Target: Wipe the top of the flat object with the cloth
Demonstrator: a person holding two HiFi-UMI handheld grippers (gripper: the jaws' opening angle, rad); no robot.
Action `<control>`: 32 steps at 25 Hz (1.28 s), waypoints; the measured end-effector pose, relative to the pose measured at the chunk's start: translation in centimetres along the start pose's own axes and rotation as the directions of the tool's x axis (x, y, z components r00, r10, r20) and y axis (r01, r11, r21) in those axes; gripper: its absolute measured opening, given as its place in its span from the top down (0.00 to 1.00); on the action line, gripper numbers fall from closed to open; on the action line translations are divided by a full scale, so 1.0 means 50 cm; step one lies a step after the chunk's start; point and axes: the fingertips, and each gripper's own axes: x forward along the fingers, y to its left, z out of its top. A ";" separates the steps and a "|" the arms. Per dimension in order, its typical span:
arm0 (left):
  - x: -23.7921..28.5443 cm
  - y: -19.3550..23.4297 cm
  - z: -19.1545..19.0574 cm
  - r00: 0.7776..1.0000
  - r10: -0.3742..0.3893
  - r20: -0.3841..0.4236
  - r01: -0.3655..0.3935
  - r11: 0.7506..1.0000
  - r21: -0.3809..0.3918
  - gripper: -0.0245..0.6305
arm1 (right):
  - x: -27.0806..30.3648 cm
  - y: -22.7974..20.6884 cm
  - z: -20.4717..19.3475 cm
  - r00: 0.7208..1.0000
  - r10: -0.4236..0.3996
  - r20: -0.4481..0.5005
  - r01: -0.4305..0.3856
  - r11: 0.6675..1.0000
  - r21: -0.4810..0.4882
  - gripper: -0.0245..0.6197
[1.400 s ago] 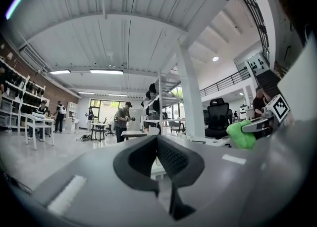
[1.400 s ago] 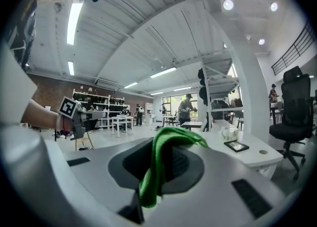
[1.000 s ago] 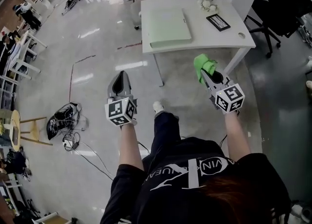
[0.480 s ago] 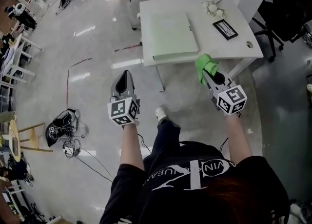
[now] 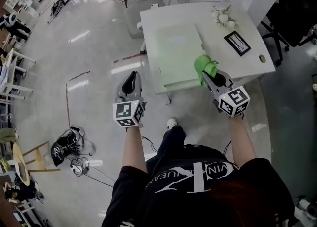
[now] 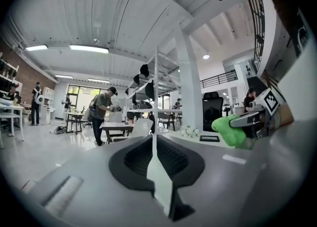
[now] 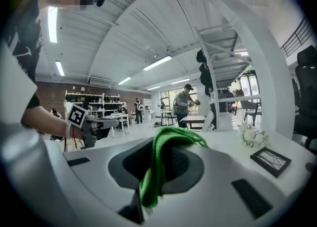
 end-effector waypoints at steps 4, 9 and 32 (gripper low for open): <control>0.086 0.025 -0.022 0.992 -0.118 -0.043 0.119 0.993 0.011 0.94 | 0.094 -0.024 0.018 1.000 -0.004 -0.027 0.005 1.000 0.022 0.89; 0.157 0.018 -0.065 0.971 -0.208 -0.117 0.208 0.978 -0.017 0.94 | 0.177 -0.041 0.022 0.996 0.013 -0.092 -0.013 1.000 0.007 0.89; 0.330 -0.041 -0.212 0.873 -0.356 -0.333 0.350 0.933 -0.080 0.94 | 0.612 -0.093 -0.005 0.921 0.214 -0.326 -0.233 0.972 -0.022 0.89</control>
